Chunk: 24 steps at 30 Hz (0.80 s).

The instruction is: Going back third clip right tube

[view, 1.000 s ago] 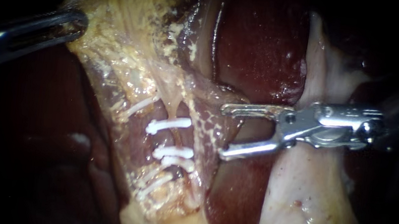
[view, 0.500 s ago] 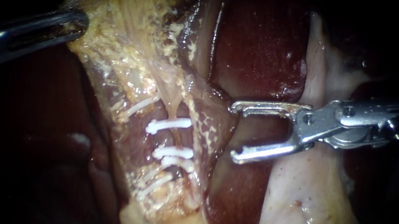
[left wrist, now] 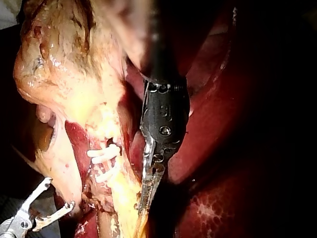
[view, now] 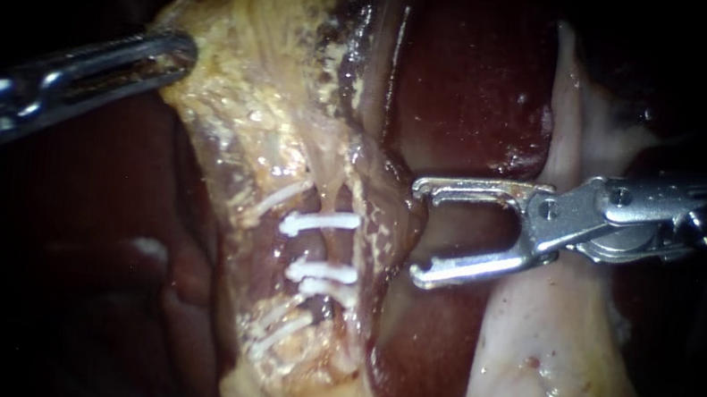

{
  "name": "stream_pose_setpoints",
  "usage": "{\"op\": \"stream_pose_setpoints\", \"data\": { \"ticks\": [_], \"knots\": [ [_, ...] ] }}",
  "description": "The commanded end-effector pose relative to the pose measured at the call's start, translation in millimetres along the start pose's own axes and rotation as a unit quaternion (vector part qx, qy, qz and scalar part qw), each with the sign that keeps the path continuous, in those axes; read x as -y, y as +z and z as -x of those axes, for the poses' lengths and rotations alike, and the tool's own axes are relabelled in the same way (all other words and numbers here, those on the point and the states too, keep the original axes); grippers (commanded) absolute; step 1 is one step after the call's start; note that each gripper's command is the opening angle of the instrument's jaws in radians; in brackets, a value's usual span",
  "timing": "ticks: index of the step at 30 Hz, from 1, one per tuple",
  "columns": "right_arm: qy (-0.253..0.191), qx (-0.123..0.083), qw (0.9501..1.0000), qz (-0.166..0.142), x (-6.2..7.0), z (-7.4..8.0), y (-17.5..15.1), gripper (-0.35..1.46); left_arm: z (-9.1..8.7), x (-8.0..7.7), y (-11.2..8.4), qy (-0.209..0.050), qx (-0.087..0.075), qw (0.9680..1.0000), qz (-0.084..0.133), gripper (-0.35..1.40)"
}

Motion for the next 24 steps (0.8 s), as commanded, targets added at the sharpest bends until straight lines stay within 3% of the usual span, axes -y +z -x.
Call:
{"op": "stream_pose_setpoints", "data": {
  "ticks": [1,7,24],
  "knots": [
    [0.000,0.000,1.0000,0.000,0.1,0.0,0.0,0.60,-0.2,0.2,0.6,0.000,-0.003,1.0000,-0.003,-0.35],
    [0.000,0.000,1.0000,0.000,0.1,0.0,0.0,0.60,-0.4,1.4,2.3,0.000,-0.006,0.9999,-0.010,-0.35],
    [-0.003,0.000,1.0000,0.000,0.1,-0.1,0.0,0.60,-0.4,1.6,2.6,0.000,-0.006,0.9999,-0.011,-0.35]
  ]
}}
